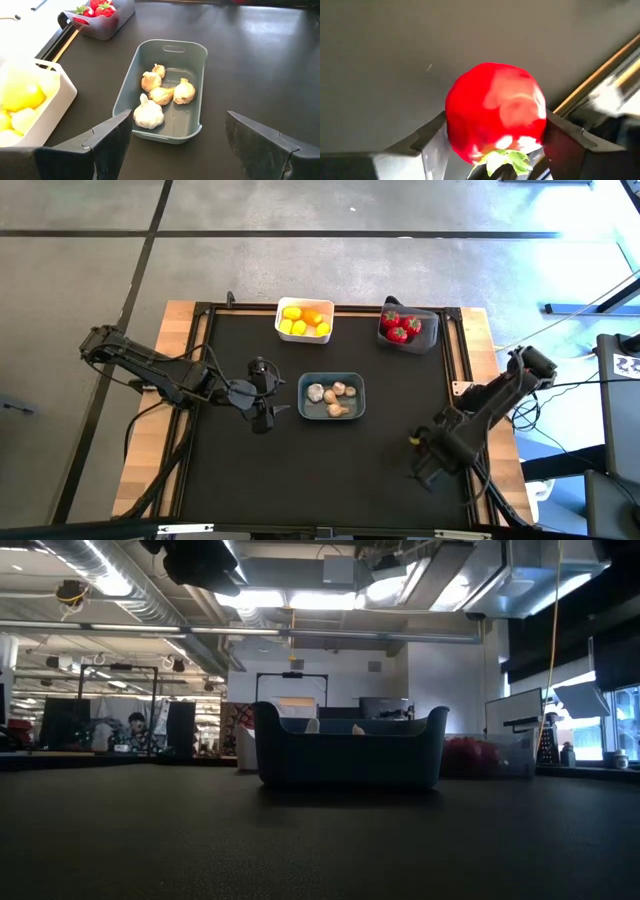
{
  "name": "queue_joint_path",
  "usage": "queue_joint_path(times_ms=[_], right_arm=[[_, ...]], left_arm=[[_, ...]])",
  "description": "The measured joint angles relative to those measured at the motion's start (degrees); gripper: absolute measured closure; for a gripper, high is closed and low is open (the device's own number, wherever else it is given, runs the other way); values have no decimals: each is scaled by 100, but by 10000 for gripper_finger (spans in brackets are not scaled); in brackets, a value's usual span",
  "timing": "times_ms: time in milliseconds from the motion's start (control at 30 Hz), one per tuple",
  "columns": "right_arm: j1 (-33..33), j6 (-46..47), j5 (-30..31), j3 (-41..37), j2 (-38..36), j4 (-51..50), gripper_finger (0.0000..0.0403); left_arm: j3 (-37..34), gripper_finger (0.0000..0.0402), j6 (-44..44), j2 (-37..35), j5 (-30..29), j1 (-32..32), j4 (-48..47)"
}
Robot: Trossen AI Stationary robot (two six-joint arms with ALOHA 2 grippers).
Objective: Sort produce into baskets
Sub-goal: Put the red tomato into the black bin
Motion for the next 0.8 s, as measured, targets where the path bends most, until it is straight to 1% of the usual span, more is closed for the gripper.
queue_joint_path(times_ms=[167,233,300,433,567,667,800], right_arm=[[-478,-65,1155,0,-501,-472,154],[-803,-250,1588,0,-744,-525,154],[-1185,-508,1877,0,-1014,-519,153],[-2144,-1133,2192,0,-1571,-548,153],[-3312,-1962,2324,0,-2038,-389,153],[-4246,-2709,2318,0,-2202,-174,153],[-5468,-3707,2177,0,-2212,328,153]], left_arm=[[0,91,57,0,0,0,0],[0,91,56,0,0,0,1],[0,91,52,0,0,2,0],[0,91,48,0,0,0,0],[0,91,53,0,0,0,0],[0,91,98,0,-1,1,1],[0,91,98,0,0,0,2]])
